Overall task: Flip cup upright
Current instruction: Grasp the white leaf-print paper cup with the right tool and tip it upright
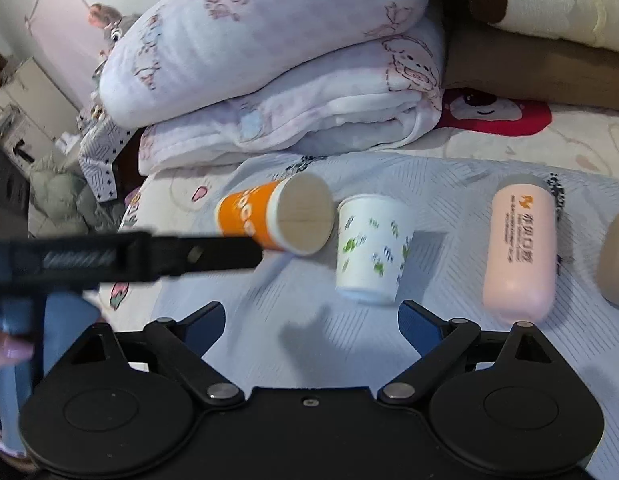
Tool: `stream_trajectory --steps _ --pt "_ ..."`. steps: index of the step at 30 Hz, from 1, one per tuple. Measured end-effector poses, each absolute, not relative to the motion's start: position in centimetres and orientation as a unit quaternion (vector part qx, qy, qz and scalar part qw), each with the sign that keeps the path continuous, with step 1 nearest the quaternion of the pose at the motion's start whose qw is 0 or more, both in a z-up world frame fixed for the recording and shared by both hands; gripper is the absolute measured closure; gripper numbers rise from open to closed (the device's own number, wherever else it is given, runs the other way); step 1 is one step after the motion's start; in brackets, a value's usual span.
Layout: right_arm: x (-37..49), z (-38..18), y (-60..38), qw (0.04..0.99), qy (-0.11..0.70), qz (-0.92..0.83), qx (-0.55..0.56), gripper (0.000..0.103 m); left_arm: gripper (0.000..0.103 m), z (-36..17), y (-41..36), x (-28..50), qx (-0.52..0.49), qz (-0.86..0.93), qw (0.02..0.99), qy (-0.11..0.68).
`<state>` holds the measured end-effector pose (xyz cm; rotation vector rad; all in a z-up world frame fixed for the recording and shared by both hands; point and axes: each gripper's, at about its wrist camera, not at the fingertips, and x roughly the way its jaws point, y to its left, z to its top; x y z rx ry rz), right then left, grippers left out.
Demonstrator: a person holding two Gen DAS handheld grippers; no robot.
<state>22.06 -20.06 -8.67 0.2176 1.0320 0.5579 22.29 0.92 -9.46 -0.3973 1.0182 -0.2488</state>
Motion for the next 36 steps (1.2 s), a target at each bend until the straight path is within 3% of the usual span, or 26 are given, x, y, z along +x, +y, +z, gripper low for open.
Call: stream_trajectory --steps 18,20,22,36 --pt "27.6 -16.2 -18.6 0.84 0.487 0.22 0.091 0.016 0.004 -13.9 2.4 24.8 -0.251 -0.087 0.825 0.499" --pt "27.7 -16.6 -18.7 0.842 0.485 0.215 0.102 0.021 0.004 -13.8 2.4 24.9 -0.246 -0.088 0.827 0.498" --pt "27.9 -17.0 -18.7 0.841 0.486 0.211 0.106 0.037 0.004 -13.8 2.3 24.9 -0.242 -0.086 0.828 0.499" --pt "24.0 -14.8 -19.4 0.858 0.464 0.194 0.103 0.038 0.004 -11.8 1.1 23.3 -0.205 -0.12 0.836 0.495"
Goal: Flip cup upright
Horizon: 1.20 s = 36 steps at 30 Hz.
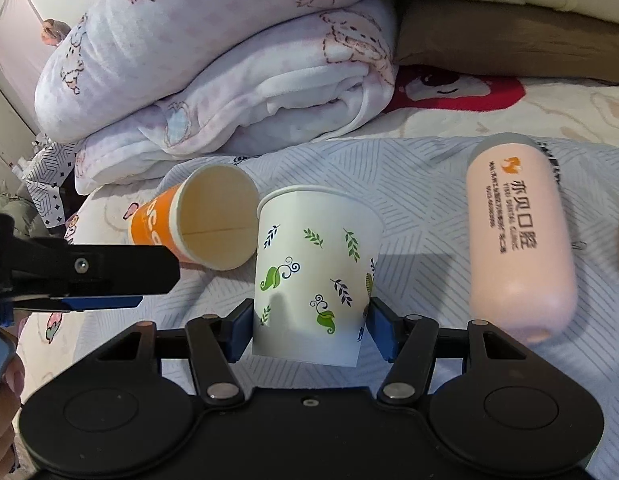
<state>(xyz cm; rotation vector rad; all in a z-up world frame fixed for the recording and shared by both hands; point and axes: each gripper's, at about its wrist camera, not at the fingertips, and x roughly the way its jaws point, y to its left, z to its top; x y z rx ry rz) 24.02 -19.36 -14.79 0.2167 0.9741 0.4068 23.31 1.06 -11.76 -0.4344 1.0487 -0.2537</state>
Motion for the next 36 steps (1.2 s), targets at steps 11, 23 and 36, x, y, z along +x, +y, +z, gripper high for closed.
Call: stream_trajectory --steps 11,23,36 --pt "17.5 -13.7 -20.3 0.859 0.466 0.153 0.15 0.038 0.004 -11.6 -1.5 20.8 -0.192 -0.193 0.8 0.534" --pt "12.0 -14.0 -22.4 0.848 0.469 0.135 0.208 0.038 0.004 -14.7 -4.4 18.8 -0.218 -0.246 0.738 0.589" --pt "9.3 -13.7 -22.1 0.856 0.464 0.134 0.183 0.038 0.014 -15.7 -5.8 16.5 -0.185 -0.258 0.735 0.6"
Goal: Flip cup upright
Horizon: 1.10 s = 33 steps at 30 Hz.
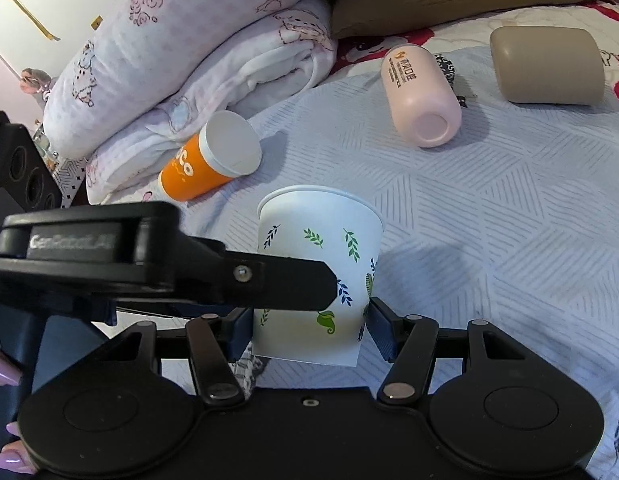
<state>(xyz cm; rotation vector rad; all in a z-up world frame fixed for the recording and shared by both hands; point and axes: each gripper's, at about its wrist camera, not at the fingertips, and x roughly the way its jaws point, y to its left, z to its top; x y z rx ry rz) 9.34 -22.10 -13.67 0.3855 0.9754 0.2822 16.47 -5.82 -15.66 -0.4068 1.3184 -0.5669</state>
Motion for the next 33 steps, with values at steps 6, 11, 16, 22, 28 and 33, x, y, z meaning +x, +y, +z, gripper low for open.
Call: stream_trajectory --steps 6,11,16,22,28,33 --pt "9.2 -13.5 -21.7 0.863 0.458 0.133 0.168 0.038 0.023 -15.8 -5.6 15.6 -0.187 -0.258 0.735 0.599" --pt "8.9 -13.6 -21.7 0.862 0.458 0.138 0.165 0.038 0.023 -15.4 -5.0 15.5 -0.2 -0.256 0.743 0.586" --pt "8.9 -13.7 -21.1 0.865 0.458 0.143 0.146 0.038 0.047 -14.4 -4.5 15.6 -0.193 -0.265 0.771 0.546" --pt "9.9 -13.6 -19.6 0.877 0.444 0.154 0.099 0.038 0.049 -13.5 -4.5 15.7 -0.163 -0.257 0.801 0.517" --pt "10.6 -13.1 -17.9 0.902 0.402 0.16 0.014 0.039 0.051 -12.4 -4.5 15.5 -0.136 -0.256 0.83 0.476" --pt "10.9 -13.4 -18.1 0.917 0.368 0.151 0.016 0.039 0.052 -12.5 -4.3 15.6 -0.131 -0.264 0.845 0.447"
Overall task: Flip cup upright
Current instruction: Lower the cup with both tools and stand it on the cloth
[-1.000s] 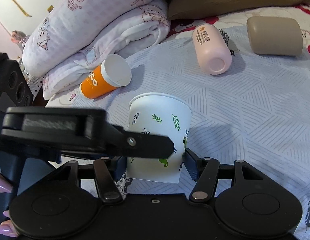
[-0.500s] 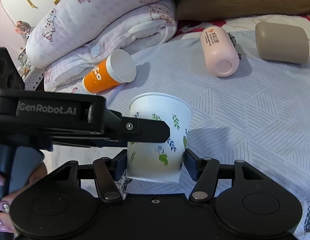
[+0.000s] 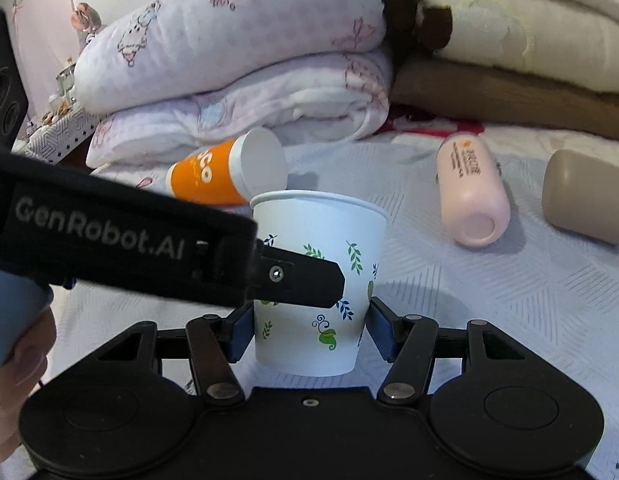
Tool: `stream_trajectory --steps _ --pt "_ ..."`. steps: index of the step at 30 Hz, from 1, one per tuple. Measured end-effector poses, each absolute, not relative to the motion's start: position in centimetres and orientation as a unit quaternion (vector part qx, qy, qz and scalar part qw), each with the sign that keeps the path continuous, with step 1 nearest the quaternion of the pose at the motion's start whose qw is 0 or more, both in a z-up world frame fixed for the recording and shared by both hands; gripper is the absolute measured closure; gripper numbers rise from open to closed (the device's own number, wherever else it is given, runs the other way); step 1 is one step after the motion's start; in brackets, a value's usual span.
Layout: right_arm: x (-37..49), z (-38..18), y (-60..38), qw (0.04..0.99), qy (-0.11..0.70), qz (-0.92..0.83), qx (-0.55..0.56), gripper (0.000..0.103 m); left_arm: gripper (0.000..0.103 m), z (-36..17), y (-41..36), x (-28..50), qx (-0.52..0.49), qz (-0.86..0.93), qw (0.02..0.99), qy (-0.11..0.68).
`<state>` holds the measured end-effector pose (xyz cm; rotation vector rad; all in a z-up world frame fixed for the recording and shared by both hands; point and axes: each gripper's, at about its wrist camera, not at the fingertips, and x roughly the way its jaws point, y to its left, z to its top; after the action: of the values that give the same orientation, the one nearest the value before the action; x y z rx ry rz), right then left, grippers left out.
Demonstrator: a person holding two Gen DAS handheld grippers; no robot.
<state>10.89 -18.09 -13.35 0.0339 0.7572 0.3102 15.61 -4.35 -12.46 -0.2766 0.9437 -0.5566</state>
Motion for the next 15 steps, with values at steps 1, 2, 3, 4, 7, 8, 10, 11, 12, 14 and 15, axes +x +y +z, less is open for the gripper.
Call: stream_trajectory --steps 1,2,3,4,7,8,10,11,12,14,15 --pt "10.8 -13.3 -17.8 0.922 0.359 0.147 0.003 0.039 0.053 -12.3 -4.4 15.4 -0.125 -0.265 0.848 0.441" --pt "10.6 -13.4 -17.5 0.927 0.347 0.143 -0.012 0.039 0.055 -12.2 -4.6 15.3 -0.117 -0.268 0.851 0.437" --pt "10.5 -13.4 -17.3 0.931 0.338 0.14 -0.022 0.039 0.058 -12.1 -4.7 15.2 -0.113 -0.271 0.85 0.437" --pt "10.5 -13.5 -17.0 0.934 0.33 0.134 -0.037 0.039 0.063 -12.2 -4.7 15.2 -0.117 -0.275 0.846 0.442" --pt "11.5 -13.9 -16.5 0.94 0.313 0.111 -0.077 0.039 0.066 -12.1 -4.2 15.4 -0.116 -0.27 0.855 0.428" --pt "11.8 -13.8 -16.6 0.942 0.305 0.121 -0.072 0.039 0.067 -12.2 -3.8 15.8 -0.123 -0.268 0.857 0.423" --pt "12.0 -13.7 -16.4 0.944 0.294 0.131 -0.076 0.039 0.067 -12.5 -2.8 16.5 -0.155 -0.269 0.849 0.428" --pt "12.0 -13.8 -16.3 0.945 0.29 0.132 -0.081 0.039 0.067 -12.6 -2.5 16.7 -0.162 -0.271 0.846 0.429" --pt "12.1 -13.9 -16.3 0.945 0.289 0.133 -0.079 0.039 0.067 -12.8 -2.4 16.8 -0.164 -0.274 0.846 0.428" --pt "12.2 -14.0 -16.3 0.945 0.286 0.134 -0.081 0.039 0.067 -12.9 -2.6 17.0 -0.154 -0.277 0.847 0.427" --pt "12.3 -14.1 -16.3 0.945 0.285 0.134 -0.085 0.039 0.067 -13.0 -2.8 17.0 -0.147 -0.277 0.849 0.426"
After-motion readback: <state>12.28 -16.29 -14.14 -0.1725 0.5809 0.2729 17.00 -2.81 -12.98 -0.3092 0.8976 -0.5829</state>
